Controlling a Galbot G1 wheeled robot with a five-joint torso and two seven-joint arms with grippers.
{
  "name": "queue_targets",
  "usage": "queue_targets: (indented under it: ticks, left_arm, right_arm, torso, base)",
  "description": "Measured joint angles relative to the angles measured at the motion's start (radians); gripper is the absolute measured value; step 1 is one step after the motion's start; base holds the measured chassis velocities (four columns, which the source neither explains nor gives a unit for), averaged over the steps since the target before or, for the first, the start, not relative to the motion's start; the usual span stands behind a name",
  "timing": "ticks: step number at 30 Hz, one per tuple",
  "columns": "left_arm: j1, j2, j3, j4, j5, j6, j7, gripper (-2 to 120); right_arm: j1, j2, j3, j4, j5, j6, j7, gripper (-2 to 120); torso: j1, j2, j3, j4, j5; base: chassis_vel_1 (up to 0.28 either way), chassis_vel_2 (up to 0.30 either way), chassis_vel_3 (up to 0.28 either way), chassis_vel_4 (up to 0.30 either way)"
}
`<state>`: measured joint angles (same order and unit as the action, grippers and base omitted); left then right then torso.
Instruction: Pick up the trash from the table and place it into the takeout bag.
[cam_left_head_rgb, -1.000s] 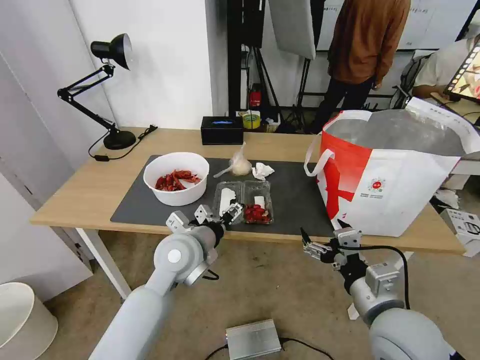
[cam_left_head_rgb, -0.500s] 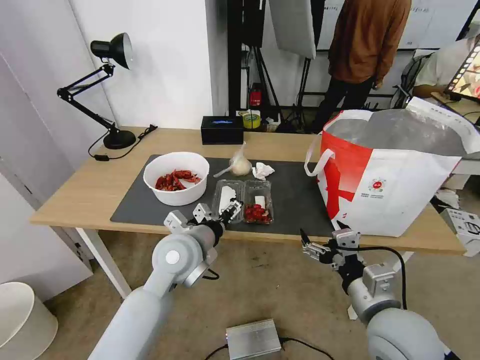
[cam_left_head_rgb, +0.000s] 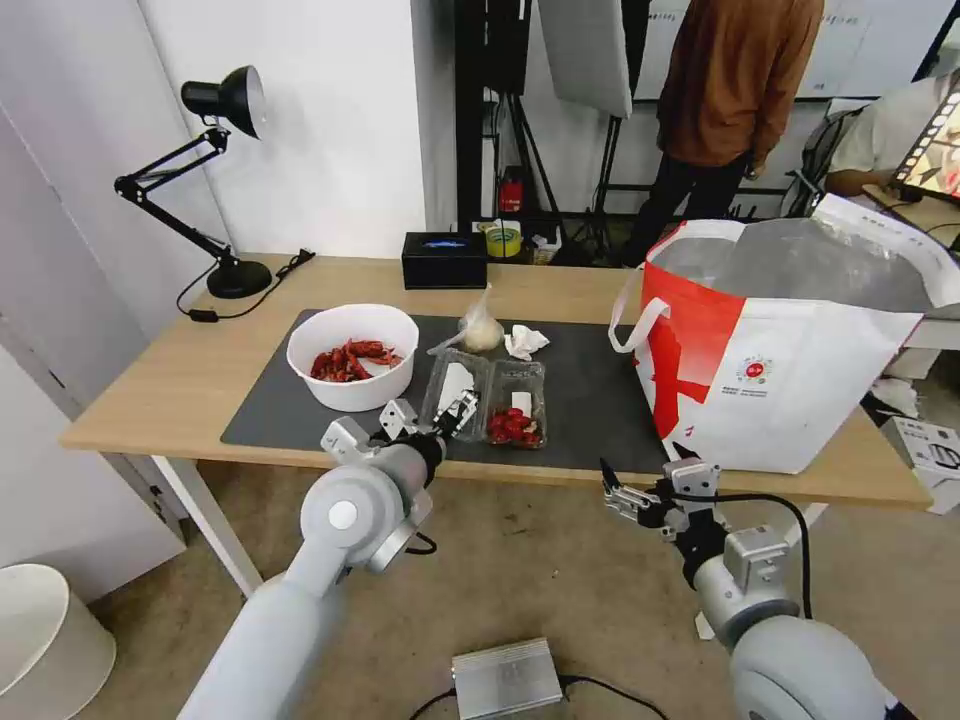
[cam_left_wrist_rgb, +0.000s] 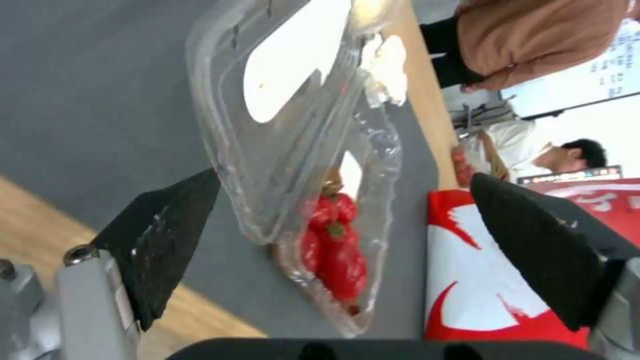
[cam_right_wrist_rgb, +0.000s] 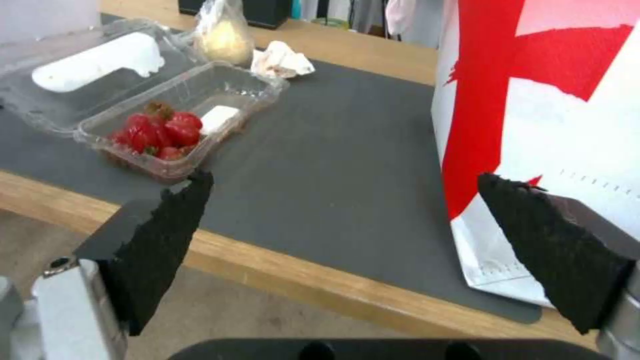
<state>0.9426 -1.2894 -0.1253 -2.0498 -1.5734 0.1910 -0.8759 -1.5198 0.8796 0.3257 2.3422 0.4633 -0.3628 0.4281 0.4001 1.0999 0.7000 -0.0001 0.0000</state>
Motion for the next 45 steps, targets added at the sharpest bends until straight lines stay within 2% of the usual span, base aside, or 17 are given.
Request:
queue_targets:
  ticks: [26,34,45]
  left_arm:
    - [-0.009,0.005,0.012,-0.031,0.029,-0.021,0.037,100]
    - [-0.008,0.001,0.025,-0.042,0.041,-0.028,0.068,100]
    - [-0.004,0.009,0.051,-0.079,0.035,-0.008,0.093,100]
  right_arm:
    - [0.003,-0.001,-0.002,-0.005,-0.003,0.001,-0.003,100]
    - [0.004,-0.002,-0.002,-0.007,-0.003,0.001,-0.004,100]
    - [0.008,0.003,-0.002,-0.008,-0.003,0.001,-0.004,100]
  torso:
    - [0.000,0.000,0.000,0.0001,0.0000]
    - [0.000,0.000,0.000,0.0001,0.0000]
    - [0.000,0.000,0.000,0.0001,0.0000]
  base:
    - [0.000,0.000,0.000,0.000]
    - [0.000,0.000,0.000,0.000]
    - [0.000,0.000,0.000,0.000]
